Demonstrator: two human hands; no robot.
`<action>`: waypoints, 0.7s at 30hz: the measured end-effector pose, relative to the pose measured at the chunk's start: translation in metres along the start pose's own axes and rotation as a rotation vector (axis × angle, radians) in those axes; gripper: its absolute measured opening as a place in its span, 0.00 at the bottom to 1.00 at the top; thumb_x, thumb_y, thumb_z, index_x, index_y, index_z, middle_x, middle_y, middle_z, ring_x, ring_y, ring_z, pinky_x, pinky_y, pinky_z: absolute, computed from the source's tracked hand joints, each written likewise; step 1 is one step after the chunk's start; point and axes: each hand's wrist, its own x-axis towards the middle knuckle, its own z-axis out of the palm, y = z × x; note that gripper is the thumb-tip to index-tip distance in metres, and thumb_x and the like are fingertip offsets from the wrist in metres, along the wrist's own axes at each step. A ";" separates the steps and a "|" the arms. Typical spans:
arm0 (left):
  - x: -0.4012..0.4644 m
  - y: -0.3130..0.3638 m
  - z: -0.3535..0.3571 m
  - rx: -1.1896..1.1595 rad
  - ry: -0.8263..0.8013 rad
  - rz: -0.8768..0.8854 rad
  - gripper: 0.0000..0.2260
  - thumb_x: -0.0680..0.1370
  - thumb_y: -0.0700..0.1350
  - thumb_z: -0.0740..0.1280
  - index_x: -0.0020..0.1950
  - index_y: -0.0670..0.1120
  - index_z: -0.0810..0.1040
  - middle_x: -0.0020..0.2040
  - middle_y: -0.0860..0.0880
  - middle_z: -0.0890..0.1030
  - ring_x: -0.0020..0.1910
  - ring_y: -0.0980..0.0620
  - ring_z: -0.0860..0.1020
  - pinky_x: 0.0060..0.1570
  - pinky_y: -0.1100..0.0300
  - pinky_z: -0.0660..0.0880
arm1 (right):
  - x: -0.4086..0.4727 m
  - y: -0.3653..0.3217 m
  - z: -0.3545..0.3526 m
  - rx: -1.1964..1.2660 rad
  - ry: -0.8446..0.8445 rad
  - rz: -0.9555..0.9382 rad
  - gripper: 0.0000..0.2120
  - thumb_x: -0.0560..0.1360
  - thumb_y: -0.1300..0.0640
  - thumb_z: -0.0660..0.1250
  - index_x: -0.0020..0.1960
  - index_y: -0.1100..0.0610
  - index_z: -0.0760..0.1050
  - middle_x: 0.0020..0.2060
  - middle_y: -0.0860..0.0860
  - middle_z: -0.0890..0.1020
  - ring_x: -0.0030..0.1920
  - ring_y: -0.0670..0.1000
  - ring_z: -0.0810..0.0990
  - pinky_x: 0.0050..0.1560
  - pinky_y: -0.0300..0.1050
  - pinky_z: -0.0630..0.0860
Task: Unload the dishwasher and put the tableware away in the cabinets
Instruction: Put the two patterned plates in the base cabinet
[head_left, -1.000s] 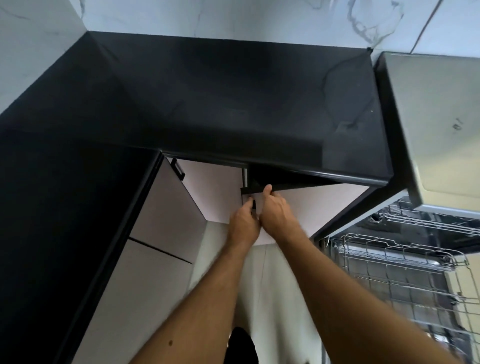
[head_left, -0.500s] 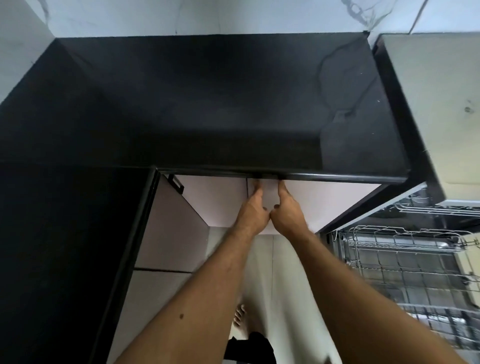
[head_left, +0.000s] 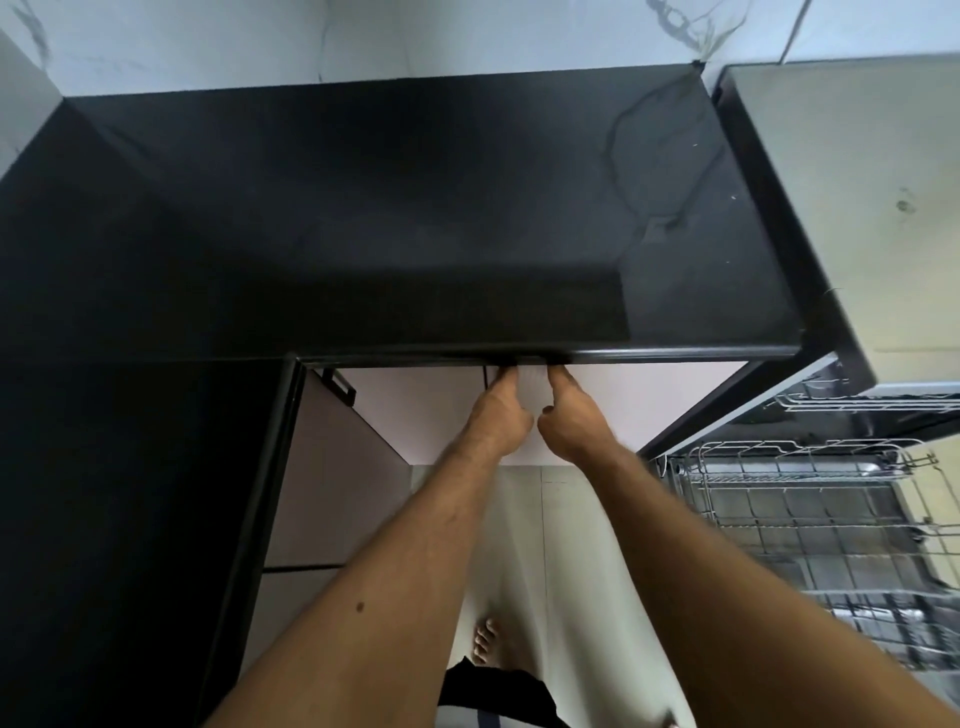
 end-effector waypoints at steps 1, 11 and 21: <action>-0.001 0.004 -0.001 0.016 0.002 -0.008 0.33 0.80 0.39 0.65 0.79 0.57 0.54 0.74 0.45 0.68 0.71 0.42 0.70 0.67 0.44 0.72 | -0.002 0.000 -0.004 -0.019 -0.011 0.001 0.35 0.79 0.68 0.58 0.81 0.52 0.49 0.78 0.53 0.60 0.76 0.56 0.62 0.73 0.46 0.61; -0.048 0.036 0.006 0.239 0.009 -0.020 0.25 0.83 0.44 0.59 0.79 0.51 0.57 0.79 0.45 0.60 0.76 0.42 0.61 0.72 0.45 0.63 | -0.051 0.022 -0.055 -0.164 0.036 0.009 0.32 0.80 0.67 0.58 0.80 0.53 0.52 0.78 0.52 0.59 0.77 0.54 0.60 0.75 0.51 0.60; -0.110 0.066 0.049 0.248 0.144 0.150 0.21 0.84 0.42 0.58 0.77 0.46 0.64 0.78 0.45 0.63 0.77 0.46 0.60 0.73 0.53 0.59 | -0.120 0.077 -0.118 -0.221 0.120 -0.034 0.33 0.79 0.66 0.58 0.80 0.55 0.51 0.79 0.52 0.59 0.77 0.53 0.58 0.77 0.49 0.57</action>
